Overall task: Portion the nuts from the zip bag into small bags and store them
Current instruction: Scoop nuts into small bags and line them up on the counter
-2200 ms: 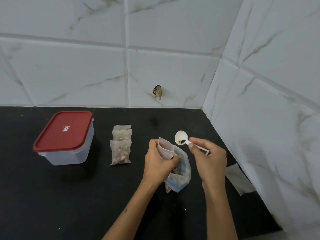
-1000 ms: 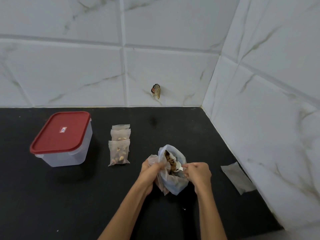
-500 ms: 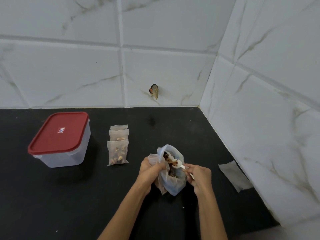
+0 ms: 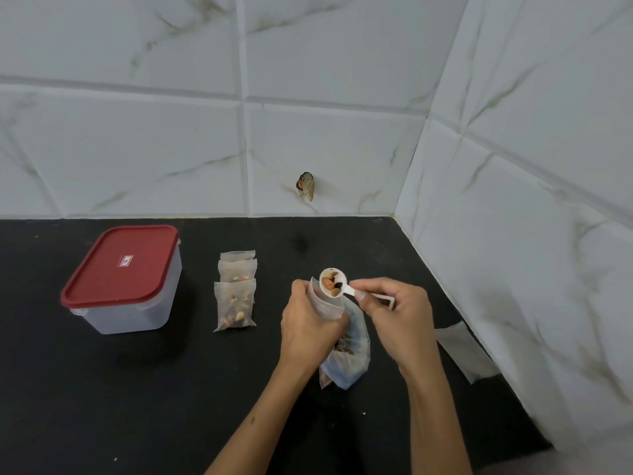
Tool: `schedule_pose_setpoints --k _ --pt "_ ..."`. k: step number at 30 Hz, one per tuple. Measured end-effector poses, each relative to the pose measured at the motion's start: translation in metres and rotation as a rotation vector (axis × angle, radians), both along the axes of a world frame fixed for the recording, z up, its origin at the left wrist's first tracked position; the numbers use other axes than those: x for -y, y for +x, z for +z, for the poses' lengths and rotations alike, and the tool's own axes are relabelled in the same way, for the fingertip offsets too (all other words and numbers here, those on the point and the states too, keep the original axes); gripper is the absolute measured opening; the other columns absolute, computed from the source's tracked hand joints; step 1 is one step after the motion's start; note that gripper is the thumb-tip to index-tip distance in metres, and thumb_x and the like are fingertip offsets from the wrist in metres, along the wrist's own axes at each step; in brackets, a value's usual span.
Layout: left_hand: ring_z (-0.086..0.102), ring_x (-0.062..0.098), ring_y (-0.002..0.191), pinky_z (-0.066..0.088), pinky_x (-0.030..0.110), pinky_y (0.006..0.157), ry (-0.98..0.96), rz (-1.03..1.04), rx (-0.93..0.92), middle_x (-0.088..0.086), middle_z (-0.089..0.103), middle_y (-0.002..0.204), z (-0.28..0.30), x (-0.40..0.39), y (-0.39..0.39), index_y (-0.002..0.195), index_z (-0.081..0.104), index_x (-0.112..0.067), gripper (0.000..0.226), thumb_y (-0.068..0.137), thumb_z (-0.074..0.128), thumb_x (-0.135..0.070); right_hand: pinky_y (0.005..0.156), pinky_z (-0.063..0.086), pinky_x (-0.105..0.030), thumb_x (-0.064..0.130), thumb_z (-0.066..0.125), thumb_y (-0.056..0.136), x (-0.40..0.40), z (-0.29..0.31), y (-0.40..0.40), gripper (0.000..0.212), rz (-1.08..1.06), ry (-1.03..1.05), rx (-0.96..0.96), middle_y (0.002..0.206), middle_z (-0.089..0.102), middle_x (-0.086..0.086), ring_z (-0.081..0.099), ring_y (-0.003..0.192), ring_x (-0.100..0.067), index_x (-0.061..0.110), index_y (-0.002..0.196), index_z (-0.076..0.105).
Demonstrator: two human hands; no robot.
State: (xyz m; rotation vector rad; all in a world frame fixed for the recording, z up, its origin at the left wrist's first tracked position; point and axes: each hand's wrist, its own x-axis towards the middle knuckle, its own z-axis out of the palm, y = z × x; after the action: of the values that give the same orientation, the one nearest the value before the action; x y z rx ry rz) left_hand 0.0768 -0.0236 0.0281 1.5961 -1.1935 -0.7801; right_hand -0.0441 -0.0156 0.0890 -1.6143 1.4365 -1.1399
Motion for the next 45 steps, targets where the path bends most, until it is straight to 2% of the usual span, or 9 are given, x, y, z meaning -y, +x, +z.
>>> schedule_pose_setpoints --k 3,6,16,22,28,38,40,43,45 --pt "0.058 0.001 0.078 0.043 0.009 0.055 -0.028 -0.021 -0.078 -0.007 0.059 0.089 0.003 -0.002 0.000 0.099 0.045 -0.021 0.044 0.072 0.080 -0.027 0.068 0.048 -0.005 0.005 0.068 0.083 -0.004 0.002 0.003 0.019 0.062 -0.060 -0.169 0.082 0.068 0.018 0.063 0.083 0.006 0.023 0.087 0.075" --pt "0.057 0.001 0.074 0.041 0.006 0.055 -0.051 -0.030 -0.112 -0.008 0.059 0.085 0.003 -0.003 0.001 0.098 0.046 -0.018 0.044 0.072 0.080 -0.025 0.068 0.046 -0.003 0.005 0.068 0.083 -0.006 0.004 0.002 0.019 0.069 -0.079 -0.242 0.083 0.067 0.016 0.062 0.082 0.007 0.020 0.091 0.076" --pt "0.058 0.003 0.073 0.044 0.009 0.056 -0.097 -0.048 -0.150 -0.006 0.059 0.087 0.001 -0.003 0.001 0.100 0.047 -0.015 0.046 0.070 0.082 -0.017 0.070 0.045 -0.002 0.002 0.069 0.080 -0.011 0.009 0.001 0.023 0.044 -0.079 -0.212 0.085 0.068 0.017 0.062 0.083 0.005 0.024 0.082 0.076" --pt "0.059 0.003 0.075 0.046 0.010 0.058 -0.102 -0.069 -0.159 -0.005 0.060 0.089 0.001 -0.004 0.001 0.101 0.047 -0.015 0.047 0.069 0.082 -0.016 0.059 0.046 -0.004 0.004 0.069 0.077 -0.011 0.009 0.001 0.026 0.013 0.015 -0.127 0.076 0.070 0.015 0.064 0.076 0.005 0.030 0.074 0.073" --pt "0.058 0.000 0.074 0.044 0.007 0.056 -0.100 -0.054 -0.158 -0.007 0.059 0.087 0.002 -0.004 0.003 0.101 0.048 -0.016 0.047 0.069 0.083 -0.020 0.060 0.049 -0.010 0.004 0.069 0.079 -0.012 0.013 0.000 0.026 0.048 0.089 0.076 0.073 0.072 0.012 0.067 0.076 0.001 0.029 0.073 0.073" --pt "0.060 0.003 0.081 0.045 0.008 0.057 -0.068 -0.054 -0.135 -0.008 0.059 0.092 0.001 -0.001 0.005 0.100 0.046 -0.021 0.048 0.068 0.083 -0.019 0.060 0.049 -0.013 0.007 0.071 0.077 -0.007 0.006 0.002 0.026 -0.040 0.067 0.029 0.069 0.071 0.012 0.065 0.072 0.002 0.032 0.069 0.071" --pt "0.059 0.004 0.083 0.045 0.011 0.058 -0.055 -0.058 -0.137 -0.007 0.059 0.093 -0.001 -0.001 0.005 0.098 0.046 -0.021 0.048 0.067 0.083 -0.018 0.063 0.050 -0.016 0.005 0.070 0.078 -0.005 0.003 0.000 0.023 -0.057 0.095 0.129 0.069 0.071 0.009 0.065 0.068 -0.001 0.026 0.073 0.074" --pt "0.059 0.005 0.086 0.044 0.013 0.061 -0.040 -0.041 -0.136 -0.007 0.059 0.095 -0.004 -0.001 0.006 0.100 0.046 -0.020 0.050 0.066 0.083 -0.019 0.068 0.054 -0.024 0.000 0.067 0.081 0.002 -0.006 -0.003 0.019 -0.121 0.177 0.399 0.072 0.070 -0.003 0.063 0.067 -0.010 0.017 0.079 0.075" --pt "0.058 0.004 0.086 0.045 0.012 0.059 -0.020 -0.031 -0.135 -0.007 0.058 0.096 -0.005 -0.002 0.007 0.103 0.046 -0.020 0.053 0.066 0.084 -0.021 0.067 0.054 -0.026 -0.002 0.067 0.081 0.006 -0.019 -0.003 0.019 -0.201 0.210 0.471 0.072 0.069 -0.006 0.062 0.069 -0.014 0.015 0.081 0.075"
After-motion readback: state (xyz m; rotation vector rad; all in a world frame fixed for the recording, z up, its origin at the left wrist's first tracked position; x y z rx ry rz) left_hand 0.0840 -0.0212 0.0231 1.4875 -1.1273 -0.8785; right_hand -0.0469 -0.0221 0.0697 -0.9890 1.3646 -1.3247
